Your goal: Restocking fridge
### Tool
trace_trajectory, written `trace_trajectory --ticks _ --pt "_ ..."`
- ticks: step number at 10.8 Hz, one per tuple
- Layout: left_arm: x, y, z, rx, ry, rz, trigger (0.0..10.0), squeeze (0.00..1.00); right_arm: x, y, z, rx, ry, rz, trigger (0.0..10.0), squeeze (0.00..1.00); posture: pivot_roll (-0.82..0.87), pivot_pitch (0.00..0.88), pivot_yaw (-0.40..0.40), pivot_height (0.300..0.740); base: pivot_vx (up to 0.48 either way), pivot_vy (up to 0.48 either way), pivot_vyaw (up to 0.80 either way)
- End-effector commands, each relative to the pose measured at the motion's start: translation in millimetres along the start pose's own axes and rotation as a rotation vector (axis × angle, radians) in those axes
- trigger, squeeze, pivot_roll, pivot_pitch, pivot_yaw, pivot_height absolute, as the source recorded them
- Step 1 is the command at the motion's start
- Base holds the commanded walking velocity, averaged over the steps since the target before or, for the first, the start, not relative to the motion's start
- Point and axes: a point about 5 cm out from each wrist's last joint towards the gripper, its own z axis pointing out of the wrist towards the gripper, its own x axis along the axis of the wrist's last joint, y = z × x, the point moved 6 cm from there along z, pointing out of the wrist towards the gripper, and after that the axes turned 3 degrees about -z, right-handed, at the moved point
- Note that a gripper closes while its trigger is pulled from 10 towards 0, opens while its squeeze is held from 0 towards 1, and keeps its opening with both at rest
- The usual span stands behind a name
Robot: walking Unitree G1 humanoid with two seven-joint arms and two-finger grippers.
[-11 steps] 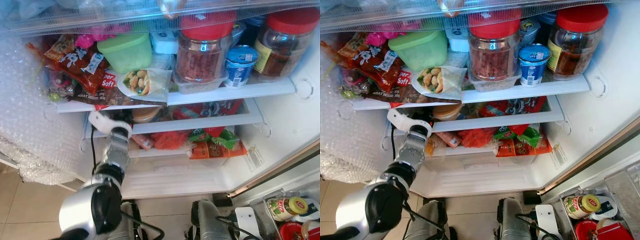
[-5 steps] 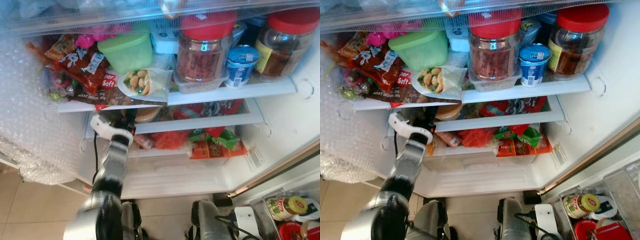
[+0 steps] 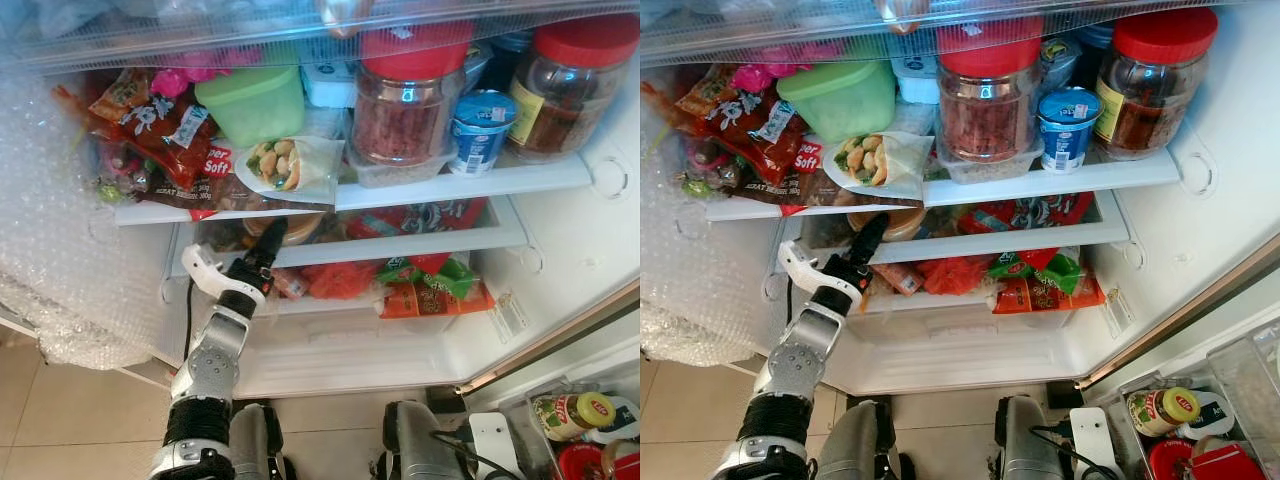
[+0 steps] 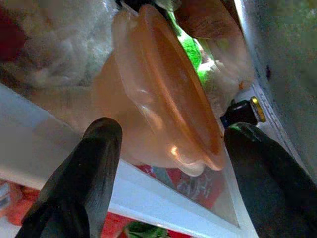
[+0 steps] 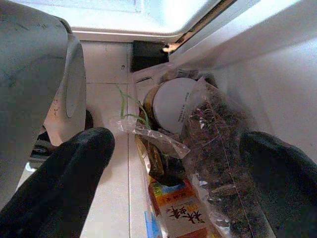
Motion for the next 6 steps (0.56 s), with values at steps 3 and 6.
trace_trajectory --ticks 3,6 --pt "-2.3 4.5 13.5 0.006 -0.015 0.022 10.0 0.0 -9.3 1.8 -1.3 -0.007 -0.026 0.015 10.0 0.0 -0.13 0.189 0.09 0.627 0.0 0.0 0.0" --pt "-8.5 3.3 12.4 0.004 -0.052 0.024 10.0 0.0 -10.3 0.8 -1.5 -0.004 -0.032 0.02 10.0 0.0 -0.13 0.193 0.094 0.627 0.0 0.0 0.0"
